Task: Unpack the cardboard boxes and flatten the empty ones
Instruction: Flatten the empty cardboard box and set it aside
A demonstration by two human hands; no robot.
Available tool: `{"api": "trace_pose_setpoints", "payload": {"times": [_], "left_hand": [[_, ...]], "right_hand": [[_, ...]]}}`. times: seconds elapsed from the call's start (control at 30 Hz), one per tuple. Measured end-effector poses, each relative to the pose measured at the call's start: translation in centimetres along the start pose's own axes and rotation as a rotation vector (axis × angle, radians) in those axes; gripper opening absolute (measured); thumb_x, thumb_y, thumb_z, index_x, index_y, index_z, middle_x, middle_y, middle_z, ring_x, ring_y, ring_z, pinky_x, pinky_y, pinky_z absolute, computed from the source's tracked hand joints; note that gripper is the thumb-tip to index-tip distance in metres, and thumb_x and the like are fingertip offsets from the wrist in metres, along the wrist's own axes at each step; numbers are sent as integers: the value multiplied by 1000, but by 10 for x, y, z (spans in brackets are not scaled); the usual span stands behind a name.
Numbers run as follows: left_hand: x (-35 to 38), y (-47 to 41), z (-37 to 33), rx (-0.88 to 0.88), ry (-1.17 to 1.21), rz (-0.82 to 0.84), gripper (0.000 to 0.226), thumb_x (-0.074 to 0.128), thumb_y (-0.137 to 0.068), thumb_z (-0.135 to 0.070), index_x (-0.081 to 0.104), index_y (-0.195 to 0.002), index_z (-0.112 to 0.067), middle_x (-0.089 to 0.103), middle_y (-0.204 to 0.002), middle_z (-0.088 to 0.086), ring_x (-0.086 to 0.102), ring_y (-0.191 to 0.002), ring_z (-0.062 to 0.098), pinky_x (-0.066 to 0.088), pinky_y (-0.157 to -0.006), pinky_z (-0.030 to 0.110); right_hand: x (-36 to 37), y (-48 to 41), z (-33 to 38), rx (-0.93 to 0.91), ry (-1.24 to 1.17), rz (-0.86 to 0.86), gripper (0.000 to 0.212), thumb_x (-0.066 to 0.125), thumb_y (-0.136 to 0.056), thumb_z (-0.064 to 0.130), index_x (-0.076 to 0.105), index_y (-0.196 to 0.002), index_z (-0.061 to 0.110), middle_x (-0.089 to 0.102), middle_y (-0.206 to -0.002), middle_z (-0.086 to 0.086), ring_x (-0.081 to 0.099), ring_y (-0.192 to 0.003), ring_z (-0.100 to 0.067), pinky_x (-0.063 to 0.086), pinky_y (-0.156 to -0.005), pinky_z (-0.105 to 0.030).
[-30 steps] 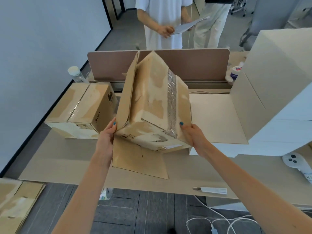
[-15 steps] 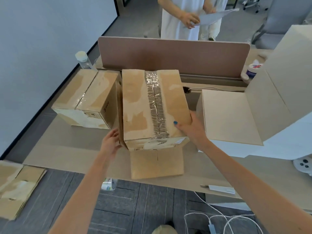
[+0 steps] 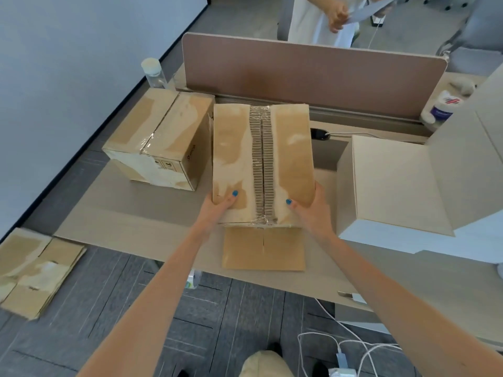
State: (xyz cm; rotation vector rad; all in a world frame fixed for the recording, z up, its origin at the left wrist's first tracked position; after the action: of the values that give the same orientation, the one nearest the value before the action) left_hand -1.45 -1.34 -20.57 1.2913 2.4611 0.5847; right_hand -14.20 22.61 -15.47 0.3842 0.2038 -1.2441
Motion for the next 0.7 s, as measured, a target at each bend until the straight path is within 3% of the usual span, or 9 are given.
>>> {"api": "trace_pose_setpoints", "payload": {"times": [0.07,0.17,0.27,0.37,0.47,0.53,0.6,0.7], "left_hand": [[11,-4,1,22,-41,19,60,71,-89,-38,45,-139,-16,61,-129,-5,60,-106,7,46,-84,19],[30,-12,-4,54,-122,42,50,64,-94,-42,53,-134,-15,65,-121,-5,62,-111,13,48,-92,26],[51,-15,-12,71,-175,42,13,56,-100,-34,54,-104,-22,58,-92,-14,58,-87,5,44,-73,18],[68,-9,-15,97,-189,26,13,56,-100,-31,50,-106,-21,56,-88,-17,54,-80,-1,43,-68,18],[75,-2,-8,140,-232,19,18,60,-97,-36,53,-105,-21,62,-99,-12,58,-88,2,47,-88,28],[77,2,-2,154,-299,41,60,63,-89,-57,51,-131,-15,61,-126,0,60,-113,15,46,-104,40],[75,5,2,164,-547,-19,96,56,-85,-69,22,-154,-12,36,-154,12,39,-139,30,35,-113,48],[76,18,-14,378,-907,-170,90,47,-93,-61,8,-159,-13,7,-165,15,6,-152,32,13,-122,49]], "right_hand": [[-7,-3,-11,33,35,-19,69,74,-83,22,33,-139,19,53,-113,9,54,-98,-12,43,-81,-25],[-19,-9,-29,144,87,-55,66,72,-84,27,35,-139,17,56,-112,3,56,-101,-19,43,-84,-30],[-34,-14,-43,196,176,-80,71,69,-84,34,32,-142,17,57,-117,-1,54,-111,-26,43,-91,-35],[-48,-20,-47,170,201,-69,73,70,-83,38,32,-142,16,57,-124,-3,54,-115,-28,45,-97,-43],[-61,-20,-48,144,203,-65,71,71,-82,35,33,-139,14,55,-126,-5,55,-113,-29,46,-96,-47],[-70,-17,-44,82,241,-84,70,70,-84,31,31,-140,15,50,-131,-5,52,-115,-27,46,-95,-48],[-76,-10,-40,3,322,-71,66,67,-86,26,32,-141,17,42,-138,-3,48,-119,-24,45,-93,-45],[-77,5,-36,-164,549,-17,52,58,-93,24,36,-140,16,29,-148,-1,42,-127,-24,44,-85,-36]]}}
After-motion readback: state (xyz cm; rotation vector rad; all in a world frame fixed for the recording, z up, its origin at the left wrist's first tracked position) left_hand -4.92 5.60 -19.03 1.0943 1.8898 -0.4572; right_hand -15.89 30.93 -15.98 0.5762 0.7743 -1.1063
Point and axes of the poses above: each hand's wrist, its own y-axis away from the middle knuckle, its own x-axis out of the palm, z = x × y, the point moved 9 cm from there along -y, towards the middle knuckle
